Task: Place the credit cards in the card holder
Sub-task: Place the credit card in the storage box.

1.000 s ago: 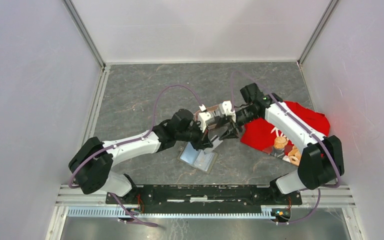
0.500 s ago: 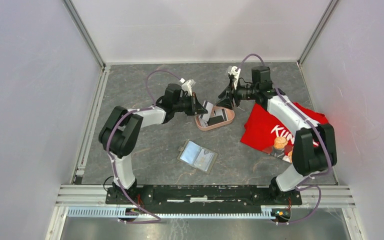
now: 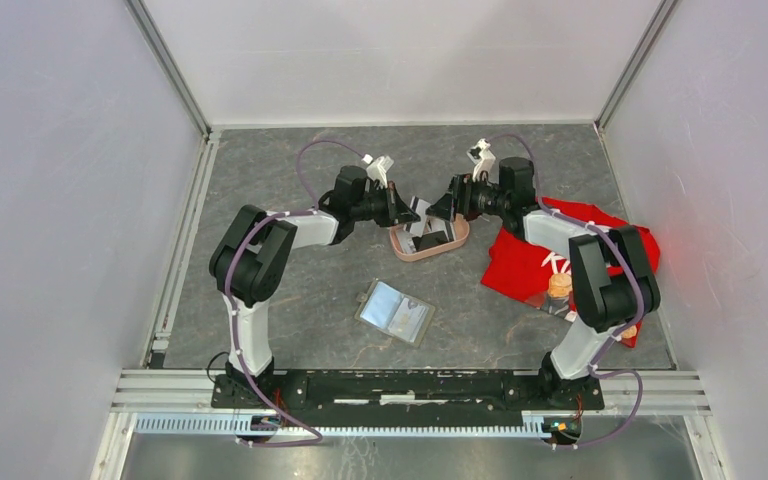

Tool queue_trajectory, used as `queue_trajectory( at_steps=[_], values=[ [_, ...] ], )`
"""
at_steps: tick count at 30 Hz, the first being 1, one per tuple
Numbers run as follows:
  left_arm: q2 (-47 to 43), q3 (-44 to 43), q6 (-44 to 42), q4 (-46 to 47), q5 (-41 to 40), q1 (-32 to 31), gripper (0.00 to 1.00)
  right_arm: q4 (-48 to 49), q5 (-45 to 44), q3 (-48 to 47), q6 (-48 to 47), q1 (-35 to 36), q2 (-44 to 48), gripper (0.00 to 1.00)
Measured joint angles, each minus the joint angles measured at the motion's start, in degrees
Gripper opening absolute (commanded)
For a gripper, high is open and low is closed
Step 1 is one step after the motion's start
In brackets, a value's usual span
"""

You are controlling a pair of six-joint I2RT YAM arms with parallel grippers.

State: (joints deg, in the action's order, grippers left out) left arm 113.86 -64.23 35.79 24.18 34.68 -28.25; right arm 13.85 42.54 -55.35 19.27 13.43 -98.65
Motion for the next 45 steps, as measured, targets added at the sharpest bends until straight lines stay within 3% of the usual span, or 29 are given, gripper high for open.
queue_trajectory(
  at_steps=[10,20,40,45],
  values=[
    [-0.1,1.8,0.0,1.4,-2.9,-0.6,0.02,7.8,-5.2,1.3,16.7,1.3,-4.2,0.85],
    [-2.2,5.5,0.0,3.0,-5.2,-2.7,0.02,4.5,-8.7,1.0,20.2,4.8,-5.4,0.84],
    [-4.1,6.6,0.8,3.5,-6.6,-3.3,0.02,5.7,-8.3,-0.6,24.3,4.9,-7.5,0.63],
    [-4.1,6.7,0.8,3.5,-6.7,-3.3,0.02,6.4,-7.8,-0.7,24.6,4.9,-7.8,0.61]
  ],
)
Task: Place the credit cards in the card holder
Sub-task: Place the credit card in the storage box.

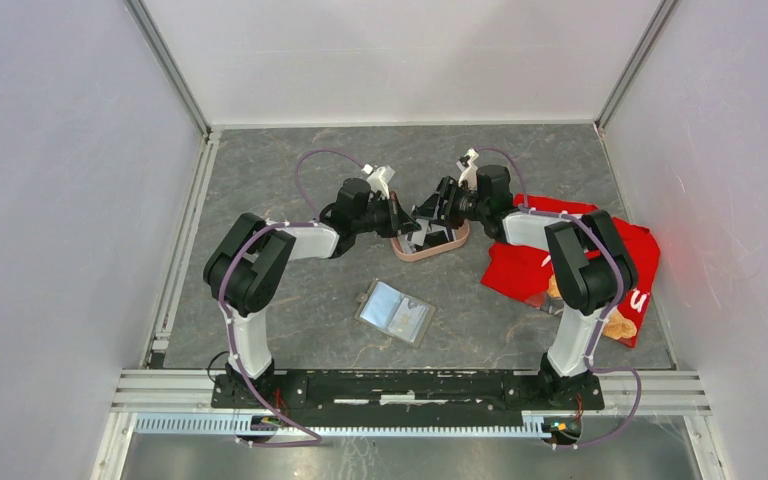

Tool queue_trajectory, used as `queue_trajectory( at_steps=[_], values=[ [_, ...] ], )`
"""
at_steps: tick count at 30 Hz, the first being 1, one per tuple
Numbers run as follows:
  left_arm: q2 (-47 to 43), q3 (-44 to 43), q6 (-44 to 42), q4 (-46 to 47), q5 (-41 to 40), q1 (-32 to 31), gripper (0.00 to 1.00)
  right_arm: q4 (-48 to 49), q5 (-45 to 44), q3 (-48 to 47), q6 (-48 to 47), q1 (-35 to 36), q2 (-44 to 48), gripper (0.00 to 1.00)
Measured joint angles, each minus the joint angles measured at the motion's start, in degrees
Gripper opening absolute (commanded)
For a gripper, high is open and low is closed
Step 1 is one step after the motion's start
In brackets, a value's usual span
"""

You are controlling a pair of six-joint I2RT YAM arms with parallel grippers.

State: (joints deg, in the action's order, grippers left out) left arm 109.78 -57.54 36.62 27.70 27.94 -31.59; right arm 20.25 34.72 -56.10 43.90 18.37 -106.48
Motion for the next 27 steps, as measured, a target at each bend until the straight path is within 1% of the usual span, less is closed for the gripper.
queue_trajectory(
  at_steps=[3,7,9,13,15,16,19,21,25,27],
  values=[
    [0.0,0.1,0.0,0.0,-0.1,0.0,0.02,0.2,0.2,0.0,0.0,0.0,-0.2,0.69],
    [0.0,0.1,0.0,0.2,0.2,0.0,0.02,0.3,0.1,-0.1,0.0,0.0,-0.4,0.71],
    [0.0,0.1,0.0,0.3,0.3,-0.1,0.02,0.3,0.1,-0.1,0.0,0.0,-0.5,0.69],
    [0.0,0.1,0.0,0.3,0.5,0.0,0.05,0.5,0.3,-0.2,0.1,0.0,-0.5,0.61],
    [0.0,0.1,0.0,0.3,0.6,0.0,0.11,0.8,0.5,-0.2,0.2,0.1,-0.5,0.56],
    [0.0,0.1,0.0,0.3,0.6,0.0,0.19,0.9,0.5,-0.2,0.2,0.1,-0.5,0.55],
    [0.0,0.1,0.2,0.4,0.6,0.0,0.33,1.5,0.7,-0.2,0.3,0.1,-0.8,0.53],
    [0.0,0.1,0.5,0.5,0.6,0.0,0.41,1.7,0.8,-0.2,0.3,0.0,-1.3,0.52],
    [0.0,0.5,0.7,0.8,0.6,0.0,0.51,2.0,0.9,-0.2,0.4,0.0,-1.9,0.53],
    [0.0,0.8,0.8,0.7,0.6,0.0,0.54,1.9,1.1,-0.2,0.5,0.0,-2.1,0.55]
  ],
)
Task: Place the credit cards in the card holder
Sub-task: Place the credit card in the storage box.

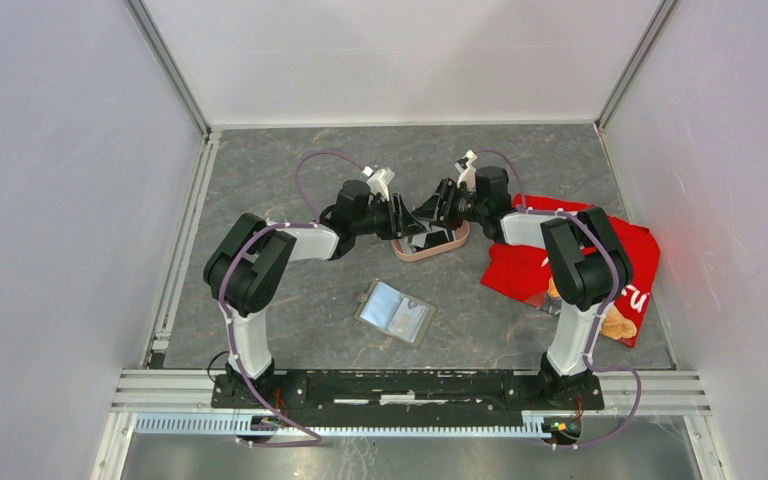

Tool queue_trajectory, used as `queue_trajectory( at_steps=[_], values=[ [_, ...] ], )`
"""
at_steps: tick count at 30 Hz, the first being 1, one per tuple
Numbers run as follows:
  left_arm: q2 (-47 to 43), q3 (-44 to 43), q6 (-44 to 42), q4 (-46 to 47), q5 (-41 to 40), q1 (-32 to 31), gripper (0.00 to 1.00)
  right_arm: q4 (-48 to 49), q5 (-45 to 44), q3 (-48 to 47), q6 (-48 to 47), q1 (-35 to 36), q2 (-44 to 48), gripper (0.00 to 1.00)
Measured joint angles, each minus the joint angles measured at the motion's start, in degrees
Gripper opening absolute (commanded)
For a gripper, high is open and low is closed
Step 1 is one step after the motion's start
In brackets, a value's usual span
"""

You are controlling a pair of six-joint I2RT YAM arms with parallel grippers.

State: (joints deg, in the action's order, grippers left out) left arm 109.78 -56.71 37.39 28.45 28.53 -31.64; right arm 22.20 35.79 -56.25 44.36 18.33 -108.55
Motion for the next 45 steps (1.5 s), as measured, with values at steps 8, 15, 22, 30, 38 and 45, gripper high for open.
queue_trajectory(
  at_steps=[8,15,22,30,38,45],
  values=[
    [0.0,0.1,0.0,0.0,0.0,0.0,0.58,0.6,0.3,0.0,0.5,-0.3,0.0,0.62],
    [0.0,0.1,0.0,0.0,0.0,0.0,0.58,1.0,1.2,0.0,0.9,-0.5,-0.1,0.67],
    [0.0,0.1,0.0,0.0,0.1,0.0,0.55,1.3,1.7,0.0,0.9,-0.5,-0.4,0.48],
    [0.1,0.4,0.5,1.6,0.3,0.2,0.36,1.3,1.9,0.0,0.3,-1.0,-0.4,0.39],
    [1.3,1.8,4.4,7.3,3.4,2.6,0.02,1.6,2.9,0.0,-0.5,-2.3,-0.4,0.47],
    [1.9,1.8,3.7,7.5,3.6,3.5,0.02,0.1,3.9,-1.6,-7.0,-3.0,-0.2,0.58]
  ],
)
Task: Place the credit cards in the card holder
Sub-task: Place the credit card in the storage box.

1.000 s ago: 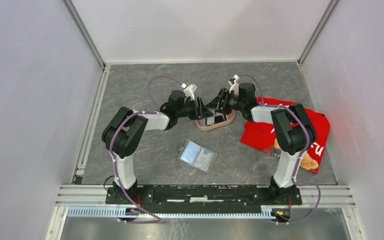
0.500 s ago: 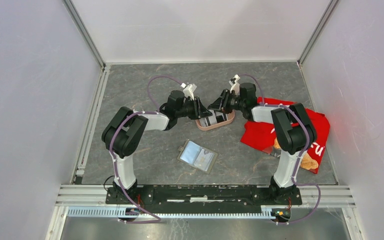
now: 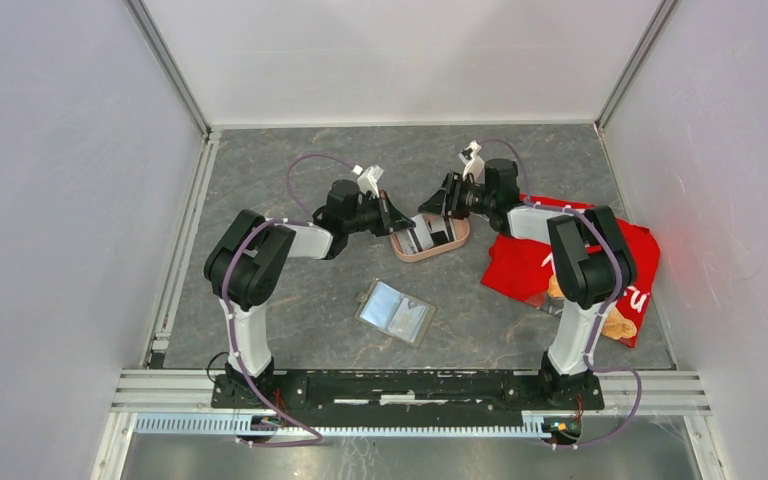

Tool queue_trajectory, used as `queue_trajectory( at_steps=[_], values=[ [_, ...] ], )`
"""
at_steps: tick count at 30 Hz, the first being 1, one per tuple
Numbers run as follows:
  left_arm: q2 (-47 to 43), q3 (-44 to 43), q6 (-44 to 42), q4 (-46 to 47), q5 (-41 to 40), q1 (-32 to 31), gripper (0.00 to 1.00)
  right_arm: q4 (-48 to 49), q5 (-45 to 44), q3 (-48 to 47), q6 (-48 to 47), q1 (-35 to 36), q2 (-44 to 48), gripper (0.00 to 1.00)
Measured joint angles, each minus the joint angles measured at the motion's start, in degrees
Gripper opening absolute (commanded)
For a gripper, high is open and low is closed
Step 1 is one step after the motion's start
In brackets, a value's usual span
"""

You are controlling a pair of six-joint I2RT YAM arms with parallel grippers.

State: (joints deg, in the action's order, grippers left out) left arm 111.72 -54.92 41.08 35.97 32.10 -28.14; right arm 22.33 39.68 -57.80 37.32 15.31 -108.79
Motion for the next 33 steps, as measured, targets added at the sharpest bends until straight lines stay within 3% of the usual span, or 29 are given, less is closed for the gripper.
queue_trajectory(
  at_steps=[5,12,19,24,28,30,33],
  values=[
    [-0.1,0.1,-3.3,0.2,0.0,0.0,0.02,-7.8,4.9,-5.6,-17.5,-0.7,1.4,0.62],
    [-3.4,2.1,-9.3,3.8,3.6,0.2,0.02,-29.8,17.8,-17.9,-52.8,-1.9,1.9,0.75],
    [-3.5,3.6,-9.6,12.3,8.9,1.0,0.03,-47.3,20.8,-21.9,-75.4,-1.9,-2.0,0.81],
    [-3.5,3.7,-9.6,14.7,10.6,1.2,0.03,-53.9,21.7,-24.0,-82.6,-0.9,-4.8,0.81],
    [-3.4,3.7,-9.6,15.5,11.8,1.2,0.03,-54.8,23.2,-25.6,-83.2,0.3,-6.2,0.77],
    [-2.9,3.6,-9.6,15.7,12.3,1.1,0.03,-54.4,24.0,-26.2,-82.4,0.8,-7.0,0.71],
    [-1.9,3.4,-9.6,15.7,12.9,1.1,0.03,-53.6,25.4,-26.7,-80.8,1.2,-8.1,0.51]
  ],
)
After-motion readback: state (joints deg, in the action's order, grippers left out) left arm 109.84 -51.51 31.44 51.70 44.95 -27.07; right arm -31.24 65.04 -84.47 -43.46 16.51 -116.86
